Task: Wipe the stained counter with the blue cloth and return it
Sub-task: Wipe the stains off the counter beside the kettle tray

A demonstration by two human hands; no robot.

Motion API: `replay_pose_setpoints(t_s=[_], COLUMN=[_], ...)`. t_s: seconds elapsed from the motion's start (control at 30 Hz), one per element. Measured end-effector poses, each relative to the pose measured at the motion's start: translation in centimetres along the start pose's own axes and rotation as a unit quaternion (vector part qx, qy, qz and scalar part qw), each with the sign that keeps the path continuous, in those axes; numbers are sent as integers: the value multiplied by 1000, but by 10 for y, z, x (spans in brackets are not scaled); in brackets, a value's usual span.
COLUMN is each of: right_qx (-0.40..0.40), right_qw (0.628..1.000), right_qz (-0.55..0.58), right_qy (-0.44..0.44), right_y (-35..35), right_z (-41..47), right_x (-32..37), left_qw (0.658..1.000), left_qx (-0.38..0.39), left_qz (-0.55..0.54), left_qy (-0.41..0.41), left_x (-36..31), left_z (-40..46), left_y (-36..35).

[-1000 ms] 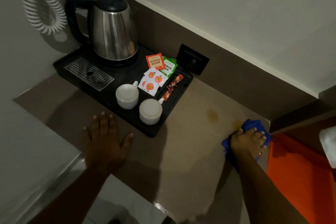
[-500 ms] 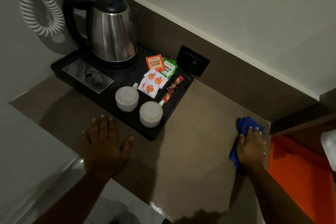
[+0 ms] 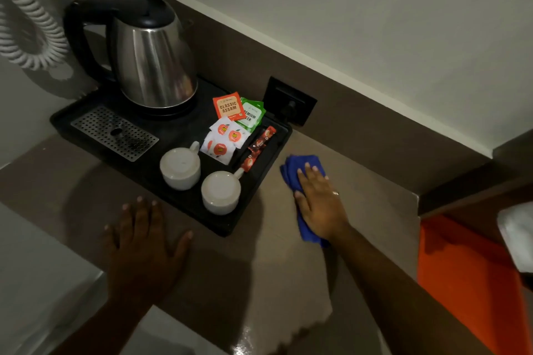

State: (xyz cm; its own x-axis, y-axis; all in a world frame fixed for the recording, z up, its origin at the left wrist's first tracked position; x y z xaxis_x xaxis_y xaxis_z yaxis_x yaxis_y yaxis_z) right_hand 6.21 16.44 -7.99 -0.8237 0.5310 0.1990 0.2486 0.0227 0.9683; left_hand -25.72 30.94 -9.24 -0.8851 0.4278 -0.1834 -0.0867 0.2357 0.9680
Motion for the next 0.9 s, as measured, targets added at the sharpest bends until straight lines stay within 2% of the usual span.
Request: replay_pose_setpoints(t_s=[0.03,0.07,0.13,0.2,0.33,0.43,0.47,0.53,0.6,0.63,0.73,0.8,0.9], right_qx=[4,-8,-60,-93,-101,-90,-83,-89,-99,-88,-32,-23,-77], right_qw=[1000,1000,983,940,863,826,833,884,951,972,998,999,975], right_qz=[-3,1,24,28,78,121,117,83,53,47,19,20,49], right_qy=[9,-20,-173,-328,-489,-543,-534,-451,-290,-215,-51,-40,-205], right_y=[2,5,12,14,3,2,1,-6,-22,-29,-31,-25,-14], right_z=[-16,-32,-68,-97,-108,-85,-73,-50,-41,-46,-83,-117,-182], right_x=[-21,-44,-87,-102,-66,-26,-11,30,81,100,98,58,-8], left_qw=[1000,1000,1000,1000,999,999,999,998,998,998,998,998,998], left_qx=[1,2,4,-4,-26,-38,-41,-44,-49,-49,-48,-50,-45], left_qz=[0,-1,-2,-4,-15,-21,-22,-21,-20,-18,-17,-22,-34], left_qy=[-1,-2,-6,-12,-20,-23,-25,-27,-27,-29,-39,-42,-43], left_x=[0,-1,-1,-1,-2,-2,-1,-1,0,1,1,2,-1], left_z=[0,0,-1,0,-2,-2,-2,-3,-2,-2,-1,-2,-2], left_y=[0,0,-1,-1,-1,-2,-3,-5,-6,-5,-5,-5,-4])
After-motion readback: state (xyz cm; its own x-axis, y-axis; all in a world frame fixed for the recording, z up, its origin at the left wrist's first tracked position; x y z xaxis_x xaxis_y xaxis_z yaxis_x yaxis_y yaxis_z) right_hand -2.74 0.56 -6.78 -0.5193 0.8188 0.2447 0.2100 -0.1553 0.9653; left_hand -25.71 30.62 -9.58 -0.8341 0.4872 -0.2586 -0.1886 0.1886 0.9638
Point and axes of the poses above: each hand's wrist, its own z-axis towards the middle knuckle, its own y-axis out of the back of the hand, x = y × z, the point moved 4 cm from there along z, towards the middle knuckle, and after that the axes turned 2 degrees about x, right-handed, at the moved point
